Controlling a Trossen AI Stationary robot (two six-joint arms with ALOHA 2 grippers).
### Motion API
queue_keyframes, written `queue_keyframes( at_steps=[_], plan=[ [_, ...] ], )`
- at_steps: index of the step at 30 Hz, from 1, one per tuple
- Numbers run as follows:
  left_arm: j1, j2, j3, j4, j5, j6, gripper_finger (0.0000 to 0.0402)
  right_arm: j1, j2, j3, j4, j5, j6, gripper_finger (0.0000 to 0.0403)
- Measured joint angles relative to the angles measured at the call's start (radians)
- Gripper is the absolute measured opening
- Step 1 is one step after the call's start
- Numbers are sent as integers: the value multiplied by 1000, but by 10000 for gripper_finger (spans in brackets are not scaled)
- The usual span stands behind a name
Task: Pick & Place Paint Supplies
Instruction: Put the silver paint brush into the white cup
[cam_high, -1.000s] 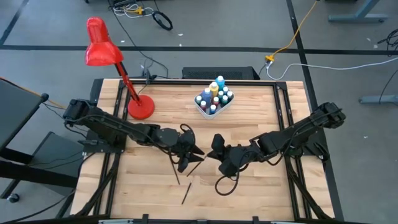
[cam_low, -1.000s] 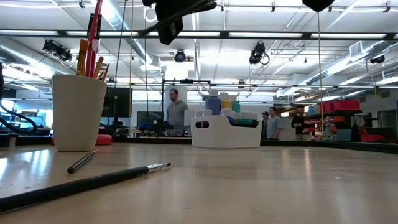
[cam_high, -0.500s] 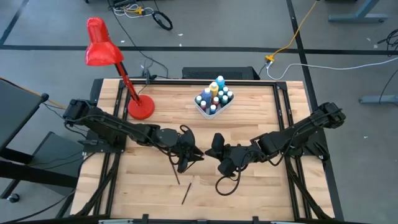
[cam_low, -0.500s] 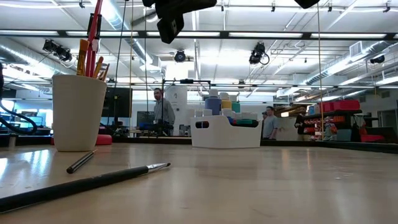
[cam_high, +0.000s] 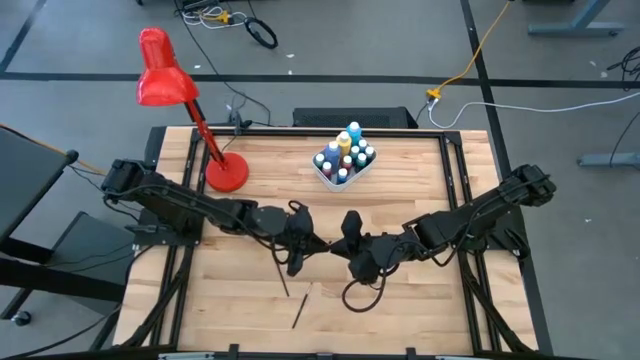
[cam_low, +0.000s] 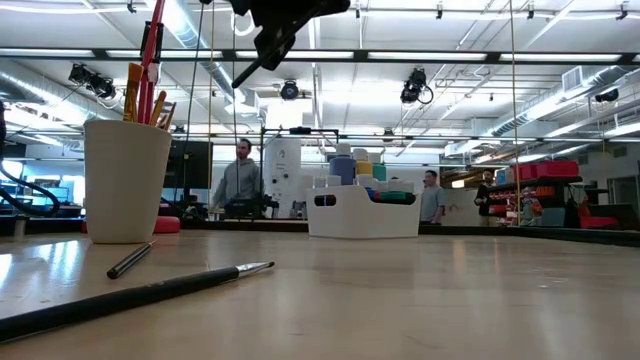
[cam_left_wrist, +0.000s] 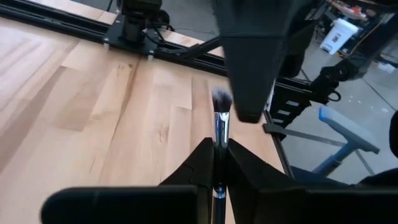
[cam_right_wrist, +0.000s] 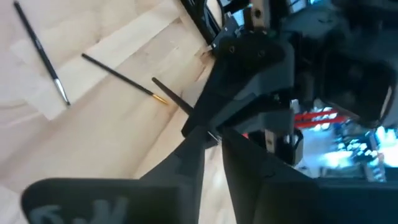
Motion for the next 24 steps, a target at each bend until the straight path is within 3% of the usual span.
queue_keyframes(
  at_steps=[4, 8, 15, 20, 24],
  plan=[
    [0, -2, 0, 0, -18, 33, 24, 0, 0, 0, 0, 0, 89, 77],
    [-6, -46, -1, -36, -105, 83, 24, 0, 0, 0, -7, 0, 176, 95],
    [-53, -196, -2, -249, -358, 132, 28, 0, -8, 0, -114, 0, 341, 100],
    [-128, -288, -4, -283, -528, 193, 26, 0, -24, 0, -210, 2, 504, 92],
    [-196, -354, -3, -298, -656, 243, 32, 1, -26, 0, -226, 1, 532, 92]
  ],
)
